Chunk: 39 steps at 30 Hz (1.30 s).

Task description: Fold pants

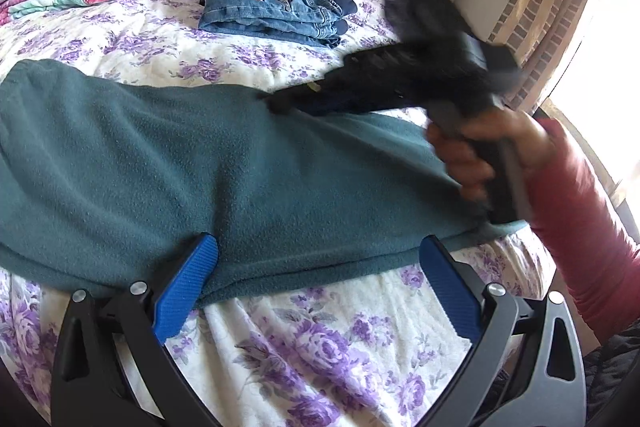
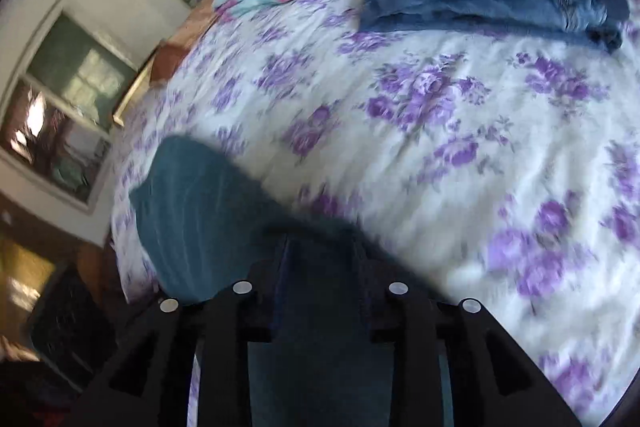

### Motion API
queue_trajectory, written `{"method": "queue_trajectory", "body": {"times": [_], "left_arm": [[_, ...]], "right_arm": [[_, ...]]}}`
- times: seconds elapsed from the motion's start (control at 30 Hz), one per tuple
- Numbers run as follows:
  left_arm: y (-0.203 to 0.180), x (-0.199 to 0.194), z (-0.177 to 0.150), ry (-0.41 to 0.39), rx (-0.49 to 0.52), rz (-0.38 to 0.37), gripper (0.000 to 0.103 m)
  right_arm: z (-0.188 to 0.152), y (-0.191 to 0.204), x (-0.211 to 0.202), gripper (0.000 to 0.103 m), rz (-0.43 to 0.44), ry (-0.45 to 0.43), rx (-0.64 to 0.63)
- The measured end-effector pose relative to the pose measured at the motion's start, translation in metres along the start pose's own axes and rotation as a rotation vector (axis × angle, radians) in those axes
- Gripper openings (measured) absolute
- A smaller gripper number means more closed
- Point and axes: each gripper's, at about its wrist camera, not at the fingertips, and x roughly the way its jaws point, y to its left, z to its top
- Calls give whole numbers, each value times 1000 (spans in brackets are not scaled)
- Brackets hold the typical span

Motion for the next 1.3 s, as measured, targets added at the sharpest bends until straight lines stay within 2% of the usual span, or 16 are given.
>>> {"method": "queue_trajectory", "body": {"times": [0.07, 0.1, 0.17, 0.2, 0.23, 0.37, 0.47, 0.57, 0.6, 0.67, 0.8, 0.97, 1.1, 1.13, 1.23, 1.3], "left_arm": [[0, 0, -1, 0, 5, 2, 98], [0, -1, -1, -1, 6, 0, 98], [1, -2, -1, -5, 1, -9, 98], [2, -3, -1, -10, -6, -18, 98], [3, -4, -1, -15, -14, -29, 98], [8, -6, -1, -27, -39, -62, 98], [7, -6, -2, -32, -39, -61, 98], [6, -6, -2, -33, -35, -47, 98], [5, -7, -2, -31, -34, -32, 98], [2, -12, -4, -37, -44, 10, 98], [-2, -41, -9, -97, -44, 106, 98], [20, -88, -6, -222, -72, 258, 98], [48, -110, -6, -275, -167, 249, 98], [55, -114, -5, -291, -194, 250, 98], [81, -127, -4, -328, -297, 256, 98], [104, -133, -2, -327, -380, 245, 98]], "right_arm": [[7, -3, -14, 32, -39, -98, 51], [4, -5, -26, 32, -12, -136, 75], [-11, -12, -62, 54, 25, -233, 135], [-31, -19, -92, 59, 19, -311, 183], [-57, -27, -121, 67, 7, -385, 233], [-173, -60, -214, 67, -73, -608, 429], [-286, -96, -271, 71, -163, -752, 694], [-355, -130, -290, 67, -124, -838, 905], [-369, -140, -293, 67, -38, -884, 928], [-373, -152, -296, 67, 41, -889, 951], [-372, -169, -301, 63, 42, -920, 1051], [-379, -186, -310, 45, 42, -967, 1147], [-370, -185, -310, 25, -103, -959, 1098], [-368, -184, -308, 12, -145, -955, 1077], [-362, -173, -307, 8, -286, -967, 966], [-343, -150, -312, 7, -370, -990, 823]]}}
